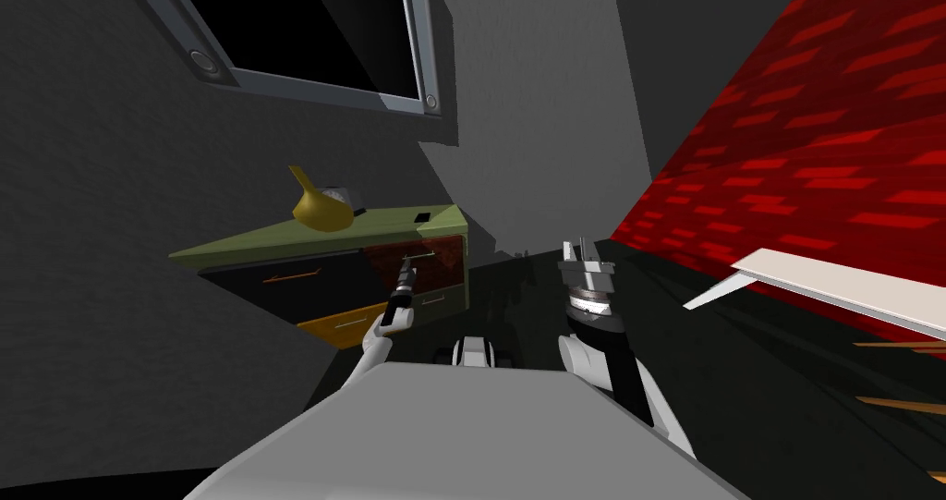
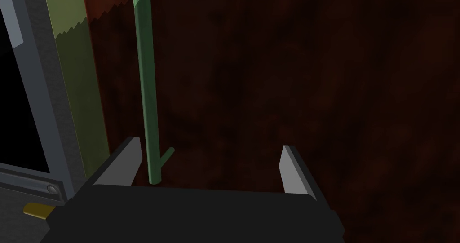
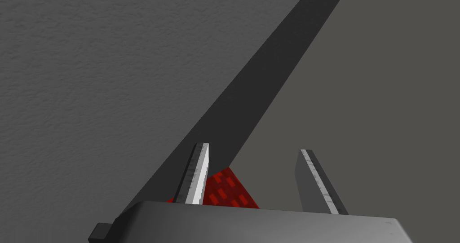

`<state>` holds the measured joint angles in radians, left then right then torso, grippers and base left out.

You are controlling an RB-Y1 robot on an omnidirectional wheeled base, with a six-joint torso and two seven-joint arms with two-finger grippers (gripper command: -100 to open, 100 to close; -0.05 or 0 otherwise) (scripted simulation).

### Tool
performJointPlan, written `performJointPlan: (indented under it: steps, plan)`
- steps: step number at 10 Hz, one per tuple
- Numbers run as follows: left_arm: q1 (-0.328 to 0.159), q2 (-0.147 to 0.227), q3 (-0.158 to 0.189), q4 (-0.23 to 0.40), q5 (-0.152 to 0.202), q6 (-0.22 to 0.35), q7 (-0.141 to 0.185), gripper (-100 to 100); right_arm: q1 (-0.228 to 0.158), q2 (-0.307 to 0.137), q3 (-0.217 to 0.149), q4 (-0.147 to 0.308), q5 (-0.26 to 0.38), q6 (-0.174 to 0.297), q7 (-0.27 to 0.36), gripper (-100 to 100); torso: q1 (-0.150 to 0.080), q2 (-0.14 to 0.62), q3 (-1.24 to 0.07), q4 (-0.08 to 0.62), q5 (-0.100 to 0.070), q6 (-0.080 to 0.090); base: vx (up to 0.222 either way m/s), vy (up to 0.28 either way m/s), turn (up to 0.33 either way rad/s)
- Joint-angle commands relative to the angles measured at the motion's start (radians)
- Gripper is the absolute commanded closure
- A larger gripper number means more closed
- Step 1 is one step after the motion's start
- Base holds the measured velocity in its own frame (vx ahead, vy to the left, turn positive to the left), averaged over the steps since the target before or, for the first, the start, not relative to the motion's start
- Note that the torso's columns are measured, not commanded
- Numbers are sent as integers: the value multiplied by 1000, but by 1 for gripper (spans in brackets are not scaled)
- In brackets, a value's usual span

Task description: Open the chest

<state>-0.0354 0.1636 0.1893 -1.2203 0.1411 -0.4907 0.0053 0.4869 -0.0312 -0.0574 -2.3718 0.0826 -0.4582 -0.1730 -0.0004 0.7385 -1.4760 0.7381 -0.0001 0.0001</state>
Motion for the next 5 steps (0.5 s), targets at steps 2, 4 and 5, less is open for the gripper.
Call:
performJointPlan:
  steps: [2, 4, 5]
  plan:
    - [-71, 21, 4, 110, 9, -9, 3, -100, 0, 0, 0, 0, 0, 0, 0, 0, 0, -1, 0, 0, 0, 0, -25, -15, 0]
    - [-119, 64, 11, 156, 27, -38, 7, -100, 0, 0, 0, 0, 0, 0, 0, 0, 2, -3, -2, -1, 1, 0, -26, -18, -12]
    - [-141, 64, 11, 179, 27, -38, 7, -100, 0, 0, 0, 0, 0, 0, 0, 0, 0, 0, 0, 2, -1, 0, -96, -43, -1]
